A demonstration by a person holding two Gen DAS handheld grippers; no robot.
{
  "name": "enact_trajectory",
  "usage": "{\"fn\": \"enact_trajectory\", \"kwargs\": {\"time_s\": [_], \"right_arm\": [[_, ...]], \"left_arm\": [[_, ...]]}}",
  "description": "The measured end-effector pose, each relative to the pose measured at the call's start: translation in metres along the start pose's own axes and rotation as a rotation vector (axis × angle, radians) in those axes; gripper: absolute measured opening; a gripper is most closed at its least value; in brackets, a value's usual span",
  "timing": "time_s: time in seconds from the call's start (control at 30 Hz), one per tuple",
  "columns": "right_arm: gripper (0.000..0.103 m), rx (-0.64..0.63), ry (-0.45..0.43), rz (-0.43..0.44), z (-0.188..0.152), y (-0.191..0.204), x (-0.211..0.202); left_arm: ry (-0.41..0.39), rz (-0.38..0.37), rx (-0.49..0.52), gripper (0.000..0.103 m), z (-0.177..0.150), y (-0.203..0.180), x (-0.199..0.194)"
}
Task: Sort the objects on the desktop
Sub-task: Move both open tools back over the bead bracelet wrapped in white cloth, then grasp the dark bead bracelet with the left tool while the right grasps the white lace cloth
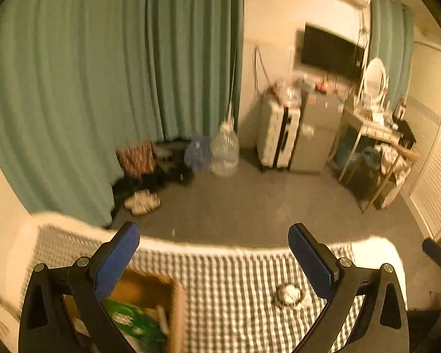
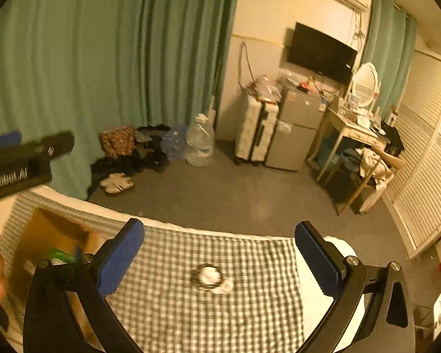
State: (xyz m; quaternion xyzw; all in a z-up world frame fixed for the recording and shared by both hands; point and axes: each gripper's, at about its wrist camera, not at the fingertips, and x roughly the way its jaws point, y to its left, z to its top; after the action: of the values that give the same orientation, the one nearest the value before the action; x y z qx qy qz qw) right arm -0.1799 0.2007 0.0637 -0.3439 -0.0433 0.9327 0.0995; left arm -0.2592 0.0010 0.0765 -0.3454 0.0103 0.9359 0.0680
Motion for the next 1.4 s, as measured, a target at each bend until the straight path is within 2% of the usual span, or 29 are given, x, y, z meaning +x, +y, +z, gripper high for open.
{"fn": "enact_trajectory", "kwargs": {"time_s": [0.07,0.2,0.33,0.47,0.5,0.73,0.83,0.9,0.97,1.07,1.13,1.17,1.27,1.3,1.33,1.37,1.4], "right_arm": [[0.103,0.022,0.03,0.003,-0.016,-0.015,0.033],[0.103,0.05,0.146,0.024,-0.055,-0.034,0.096],[0.103,0.118,0.235,0.109,-0.106,-0.046,0.155],[0.101,0.106,0.316,0.116,-0.136,-0.049,0.198],[0.1,0.108,0.323,0.122,-0.141,-0.051,0.206],[0.09,0.092,0.376,0.05,-0.169,-0.077,0.245],[0.076,0.062,0.403,0.031,-0.188,-0.088,0.255],[0.074,0.031,0.419,0.023,-0.198,-0.09,0.263],[0.068,-0.002,0.41,0.017,-0.204,-0.09,0.271],[0.067,0.051,0.398,0.07,-0.206,-0.094,0.272],[0.067,0.041,0.371,0.09,-0.206,-0.088,0.267],[0.067,0.027,0.353,0.094,-0.204,-0.084,0.264],[0.067,-0.029,0.329,0.093,-0.2,-0.067,0.262],[0.067,-0.054,0.342,0.08,-0.199,-0.061,0.266],[0.067,-0.068,0.37,0.094,-0.2,-0.056,0.273],[0.067,-0.063,0.383,0.111,-0.2,-0.055,0.275],[0.067,-0.05,0.384,0.131,-0.2,-0.054,0.275]], "left_arm": [[0.055,-0.011,0.012,0.103,-0.026,-0.012,0.027],[0.12,-0.007,0.09,0.103,-0.069,-0.044,0.069],[0.115,0.034,0.226,0.103,-0.105,-0.079,0.099],[0.111,0.04,0.268,0.103,-0.128,-0.091,0.124],[0.133,0.043,0.274,0.103,-0.137,-0.096,0.135],[0.294,0.006,0.171,0.103,-0.159,-0.108,0.195],[0.31,0.034,0.187,0.103,-0.169,-0.118,0.213],[0.315,0.052,0.186,0.103,-0.174,-0.12,0.225],[0.326,0.053,0.166,0.103,-0.177,-0.118,0.234],[0.34,0.073,0.151,0.103,-0.184,-0.113,0.246],[0.385,0.067,0.176,0.095,-0.194,-0.115,0.256],[0.399,0.051,0.2,0.095,-0.202,-0.117,0.259],[0.358,0.036,0.235,0.094,-0.209,-0.119,0.254],[0.363,0.02,0.228,0.088,-0.209,-0.118,0.255],[0.374,-0.017,0.209,0.074,-0.208,-0.116,0.253],[0.378,-0.06,0.199,0.066,-0.208,-0.117,0.25],[0.377,-0.077,0.208,0.048,-0.208,-0.12,0.247]]}}
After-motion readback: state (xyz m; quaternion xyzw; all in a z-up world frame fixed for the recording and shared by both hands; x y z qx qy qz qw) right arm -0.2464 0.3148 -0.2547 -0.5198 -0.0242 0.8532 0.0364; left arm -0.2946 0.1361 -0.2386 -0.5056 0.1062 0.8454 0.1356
